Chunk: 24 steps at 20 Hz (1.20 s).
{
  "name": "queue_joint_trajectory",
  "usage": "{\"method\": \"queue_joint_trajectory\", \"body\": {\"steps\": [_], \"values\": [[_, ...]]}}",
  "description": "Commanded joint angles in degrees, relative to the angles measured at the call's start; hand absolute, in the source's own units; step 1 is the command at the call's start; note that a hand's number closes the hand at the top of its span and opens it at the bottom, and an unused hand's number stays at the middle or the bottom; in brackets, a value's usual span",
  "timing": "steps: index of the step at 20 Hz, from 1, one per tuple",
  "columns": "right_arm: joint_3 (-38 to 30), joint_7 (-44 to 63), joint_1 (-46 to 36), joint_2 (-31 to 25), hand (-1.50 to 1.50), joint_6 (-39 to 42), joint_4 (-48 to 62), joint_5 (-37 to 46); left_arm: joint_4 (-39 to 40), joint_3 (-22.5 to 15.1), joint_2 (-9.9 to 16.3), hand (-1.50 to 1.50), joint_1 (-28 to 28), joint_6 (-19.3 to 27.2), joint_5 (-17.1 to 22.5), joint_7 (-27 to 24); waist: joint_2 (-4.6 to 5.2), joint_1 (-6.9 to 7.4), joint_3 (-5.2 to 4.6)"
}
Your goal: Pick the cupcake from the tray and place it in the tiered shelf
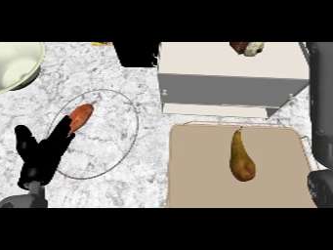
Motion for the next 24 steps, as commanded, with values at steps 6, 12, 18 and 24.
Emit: {"method": "queue_joint_trajectory", "body": {"steps": [6, 12, 18, 24], "values": [[-5.25, 3.19, -1.93, -6.09, -1.50, -8.71, -1.11, -0.09, -0.64, -0.87, -1.46, 0.00, 0.95, 1.36, -1.14, 1.40, 0.09, -0.04, -0.17], [-10.50, 6.88, 1.75, -13.65, -1.50, -9.55, -5.94, -1.06, 0.43, 0.84, -0.14, 0.00, -0.52, -0.21, 0.69, 3.15, -0.08, -0.90, -0.16], [-17.80, 8.01, 11.27, -18.66, -1.50, -3.27, -14.33, -11.54, -0.07, -0.08, -2.20, 0.00, 0.92, 0.98, -0.49, 1.02, -0.21, -1.26, -0.12], [-21.10, 4.77, 19.78, -22.63, -1.50, 3.33, -17.58, -20.81, 3.12, 2.52, 0.75, 0.00, -0.59, -2.04, 0.60, -0.09, 0.00, -0.79, -0.15]]}}
